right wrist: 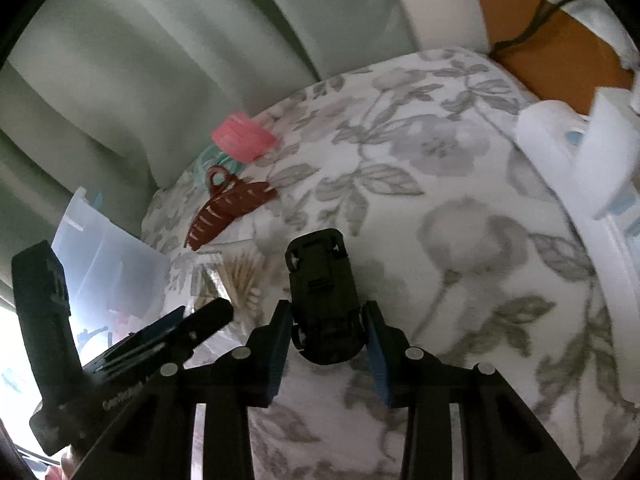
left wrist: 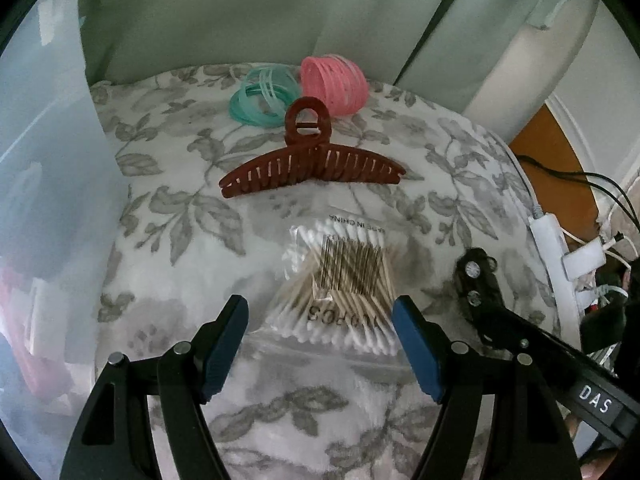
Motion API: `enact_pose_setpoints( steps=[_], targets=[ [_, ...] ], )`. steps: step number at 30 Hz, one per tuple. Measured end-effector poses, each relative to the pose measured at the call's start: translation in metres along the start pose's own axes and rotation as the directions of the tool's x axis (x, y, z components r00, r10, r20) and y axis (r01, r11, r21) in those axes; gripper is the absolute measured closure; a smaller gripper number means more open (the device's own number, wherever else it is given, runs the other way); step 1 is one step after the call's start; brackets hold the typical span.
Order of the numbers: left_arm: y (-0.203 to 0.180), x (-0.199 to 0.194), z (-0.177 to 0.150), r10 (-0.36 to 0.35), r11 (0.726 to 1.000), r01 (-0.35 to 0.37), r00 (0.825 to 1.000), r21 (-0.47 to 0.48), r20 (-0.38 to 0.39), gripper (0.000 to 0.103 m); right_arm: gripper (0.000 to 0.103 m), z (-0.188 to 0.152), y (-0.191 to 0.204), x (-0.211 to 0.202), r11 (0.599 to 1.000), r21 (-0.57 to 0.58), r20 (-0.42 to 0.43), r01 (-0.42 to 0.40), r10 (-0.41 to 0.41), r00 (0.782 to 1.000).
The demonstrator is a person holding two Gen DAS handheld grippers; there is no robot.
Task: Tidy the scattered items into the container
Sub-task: 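Grasp the cotton swab pack with the left gripper while the right gripper grasps the black toy car, then lift the swab pack and toy car and carry both over the clear box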
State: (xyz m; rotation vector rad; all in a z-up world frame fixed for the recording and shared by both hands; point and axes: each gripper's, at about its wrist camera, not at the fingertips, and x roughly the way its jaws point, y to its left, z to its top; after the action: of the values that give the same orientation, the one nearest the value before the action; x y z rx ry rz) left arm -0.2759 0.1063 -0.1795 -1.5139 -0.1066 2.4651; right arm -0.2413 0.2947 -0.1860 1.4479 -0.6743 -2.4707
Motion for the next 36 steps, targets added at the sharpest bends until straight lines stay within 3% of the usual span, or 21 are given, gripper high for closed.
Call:
enact_pose_setpoints(
  steps=[5, 8, 11, 16, 18, 20, 25, 36],
  targets=[
    [-0.007, 0.006, 0.005, -0.008, 1.000, 0.009, 1.000, 0.019, -0.005, 0.027, 0.065, 0.000, -0.006, 0.000, 1.000, 0.013, 0.000, 0.000, 0.000, 1.000],
    [-0.013, 0.017, 0.006, 0.023, 0.999, -0.022, 1.000, 0.040, -0.021, 0.027, 0.065, 0.000, -0.006, 0.001, 1.000, 0.008, -0.001, 0.001, -0.001, 1.000],
    [-0.017, 0.021, 0.006, 0.045, 0.997, -0.045, 0.999, 0.057, -0.008, 0.027, 0.065, -0.019, 0.013, 0.002, 0.996, 0.076, 0.036, 0.038, -0.040, 0.999],
    [-0.019, 0.021, 0.005, 0.064, 0.996, -0.064, 0.998, 0.067, 0.004, 0.028, 0.065, -0.015, 0.012, 0.005, 0.996, 0.080, 0.032, 0.047, -0.050, 0.998],
    [-0.016, 0.018, 0.004, 0.059, 0.997, -0.060, 0.998, 0.052, 0.009, 0.032, 0.065, -0.012, 0.013, 0.005, 0.996, 0.074, 0.029, 0.055, -0.057, 0.998],
    [-0.013, 0.016, 0.003, 0.052, 0.998, -0.052, 0.999, 0.037, 0.013, 0.042, 0.065, -0.011, 0.012, 0.004, 0.996, 0.073, 0.026, 0.056, -0.058, 0.998],
    [-0.007, 0.014, 0.001, 0.039, 0.999, -0.039, 0.999, -0.016, 0.009, 0.048, 0.065, -0.012, 0.013, -0.002, 0.996, 0.073, 0.025, 0.056, -0.058, 0.998],
    [-0.012, -0.017, -0.024, 0.006, 1.000, -0.006, 1.000, -0.027, -0.005, 0.053, 0.065, -0.022, 0.026, -0.035, 0.997, 0.056, 0.052, 0.051, -0.054, 0.997]
  ],
)
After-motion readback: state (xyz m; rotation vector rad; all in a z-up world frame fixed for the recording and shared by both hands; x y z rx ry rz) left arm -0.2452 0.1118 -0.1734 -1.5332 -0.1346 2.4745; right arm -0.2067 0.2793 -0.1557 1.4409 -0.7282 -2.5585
